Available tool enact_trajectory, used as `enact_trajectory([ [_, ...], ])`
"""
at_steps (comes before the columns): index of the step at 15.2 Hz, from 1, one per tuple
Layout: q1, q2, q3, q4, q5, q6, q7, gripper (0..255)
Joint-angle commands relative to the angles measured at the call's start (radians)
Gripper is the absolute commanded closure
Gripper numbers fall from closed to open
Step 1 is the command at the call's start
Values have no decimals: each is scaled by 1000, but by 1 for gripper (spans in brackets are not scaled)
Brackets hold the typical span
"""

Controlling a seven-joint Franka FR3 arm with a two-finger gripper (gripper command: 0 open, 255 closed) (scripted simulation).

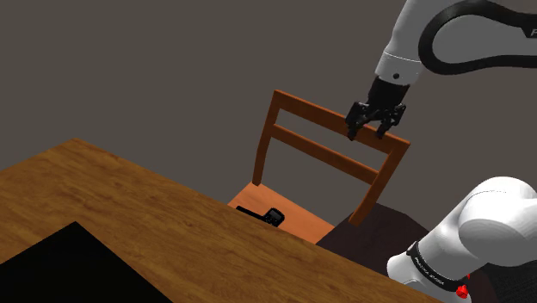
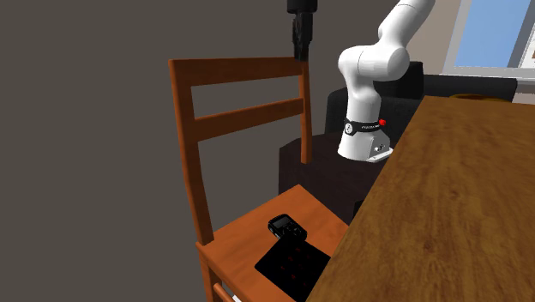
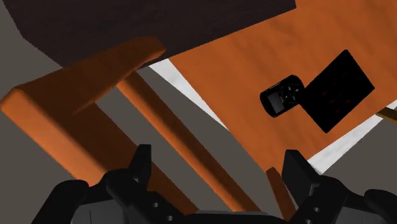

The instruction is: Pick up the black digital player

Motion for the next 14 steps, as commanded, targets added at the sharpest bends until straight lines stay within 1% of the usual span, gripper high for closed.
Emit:
enact_trajectory([
  [1,-3,23,35,-42,20,68,63,0],
  [5,-9,105,109,-104,57,211,185,0],
  [9,-23,224,186,-138,82,363,310,0],
  [12,-42,336,243,-145,83,481,410,0],
  [14,-60,421,281,-141,71,558,484,0],
])
